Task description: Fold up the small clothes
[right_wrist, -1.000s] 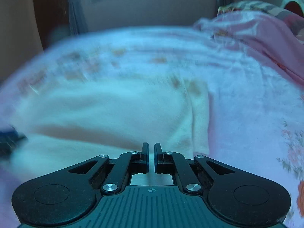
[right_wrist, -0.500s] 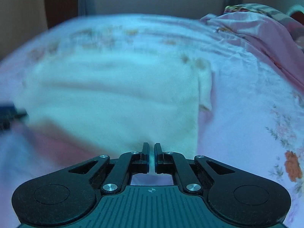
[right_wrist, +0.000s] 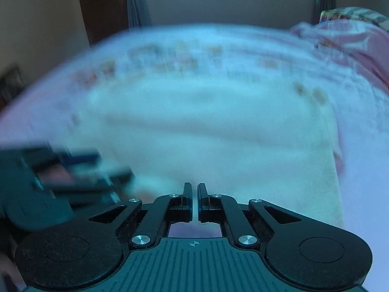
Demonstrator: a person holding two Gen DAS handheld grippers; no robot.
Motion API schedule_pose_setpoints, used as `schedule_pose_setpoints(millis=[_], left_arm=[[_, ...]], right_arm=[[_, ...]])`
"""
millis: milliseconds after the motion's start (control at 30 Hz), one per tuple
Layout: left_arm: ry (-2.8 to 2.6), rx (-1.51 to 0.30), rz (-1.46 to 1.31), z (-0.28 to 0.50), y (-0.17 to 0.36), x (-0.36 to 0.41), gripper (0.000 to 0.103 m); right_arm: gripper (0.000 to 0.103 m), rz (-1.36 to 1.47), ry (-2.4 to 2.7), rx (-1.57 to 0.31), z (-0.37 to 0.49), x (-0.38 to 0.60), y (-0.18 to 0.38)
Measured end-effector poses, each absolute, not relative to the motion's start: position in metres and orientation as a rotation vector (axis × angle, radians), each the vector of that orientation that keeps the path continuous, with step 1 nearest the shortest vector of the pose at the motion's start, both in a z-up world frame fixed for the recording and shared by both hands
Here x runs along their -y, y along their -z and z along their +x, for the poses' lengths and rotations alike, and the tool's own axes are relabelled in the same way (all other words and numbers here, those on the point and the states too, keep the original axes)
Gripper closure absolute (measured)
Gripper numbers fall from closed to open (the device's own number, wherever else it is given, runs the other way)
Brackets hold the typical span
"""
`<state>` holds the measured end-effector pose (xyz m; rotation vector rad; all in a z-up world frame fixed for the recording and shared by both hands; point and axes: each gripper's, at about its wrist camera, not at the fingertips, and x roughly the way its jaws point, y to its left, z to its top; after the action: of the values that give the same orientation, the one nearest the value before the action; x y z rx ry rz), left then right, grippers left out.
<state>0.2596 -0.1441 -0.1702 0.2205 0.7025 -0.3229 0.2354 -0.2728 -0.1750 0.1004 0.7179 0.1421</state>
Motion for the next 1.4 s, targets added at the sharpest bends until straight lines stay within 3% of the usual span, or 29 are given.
schedule_pose_setpoints(millis=[100,300,367,600,667,933,1400], left_arm=[[0.307,-0.768,0.251,0.271,0.184,0.147,0.055],[0.341,-0.730,0.198,0.263,0.166,0.143,0.056],[0.353,-0.793,0.200,0.271,0.179,0.143,0.054],[0.362,-0.725,0.217,0.258,0.169,0.142,0.056],[0.328,-0.774,0.210,0.269,0.180,0.142,0.052],[0.327,-0.739,0.178,0.263,0.170,0.133,0.054],[0.216,-0.780,0.160,0.313,0.167,0.105,0.043]], right_arm=[[0.100,0.074,-0.183,-0.840,0.247,0.260,0.196],[0.100,0.128,-0.175,-0.737,0.238,0.264,0.176],[0.100,0.152,-0.202,-0.842,0.247,0.263,0.193],[0.100,0.167,-0.202,-0.740,0.242,0.267,0.176],[0.100,0.135,-0.209,-0.854,0.256,0.260,0.193],[0.100,0.138,-0.187,-0.800,0.247,0.263,0.182],[0.099,0.220,-0.004,-0.835,0.264,0.337,0.187]])
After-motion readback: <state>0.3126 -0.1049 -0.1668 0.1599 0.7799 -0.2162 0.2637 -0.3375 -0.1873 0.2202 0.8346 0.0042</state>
